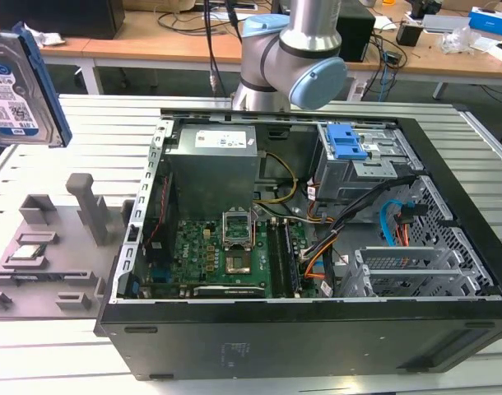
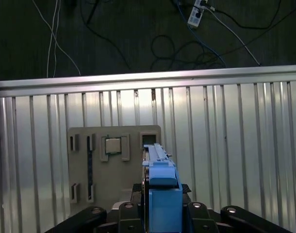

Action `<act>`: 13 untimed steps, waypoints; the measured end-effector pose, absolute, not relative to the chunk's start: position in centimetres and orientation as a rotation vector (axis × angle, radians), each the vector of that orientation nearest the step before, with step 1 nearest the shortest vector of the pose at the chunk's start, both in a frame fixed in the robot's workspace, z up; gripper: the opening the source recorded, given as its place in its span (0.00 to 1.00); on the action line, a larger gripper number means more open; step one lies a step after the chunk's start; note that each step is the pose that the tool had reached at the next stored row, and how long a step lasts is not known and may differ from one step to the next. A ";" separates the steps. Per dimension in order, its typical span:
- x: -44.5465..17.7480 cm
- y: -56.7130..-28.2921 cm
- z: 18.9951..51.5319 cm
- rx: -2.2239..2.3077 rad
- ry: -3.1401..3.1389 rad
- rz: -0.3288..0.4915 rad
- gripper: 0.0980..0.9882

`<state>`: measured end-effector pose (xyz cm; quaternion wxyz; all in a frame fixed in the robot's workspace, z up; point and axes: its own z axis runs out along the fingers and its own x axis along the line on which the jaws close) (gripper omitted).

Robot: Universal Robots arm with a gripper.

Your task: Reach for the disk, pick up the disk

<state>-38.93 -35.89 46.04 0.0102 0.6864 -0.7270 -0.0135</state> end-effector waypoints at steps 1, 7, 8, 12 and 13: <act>-38.9 -35.9 46.4 2.142 -2.269 -0.042 0.30; -38.9 -35.9 48.5 2.142 -2.269 -0.043 0.30; -38.8 -35.9 48.7 2.142 -2.269 -0.043 0.30; -38.8 -35.9 50.0 2.142 -2.269 -0.043 0.30; -38.8 -35.9 50.3 2.142 -2.268 -0.043 0.30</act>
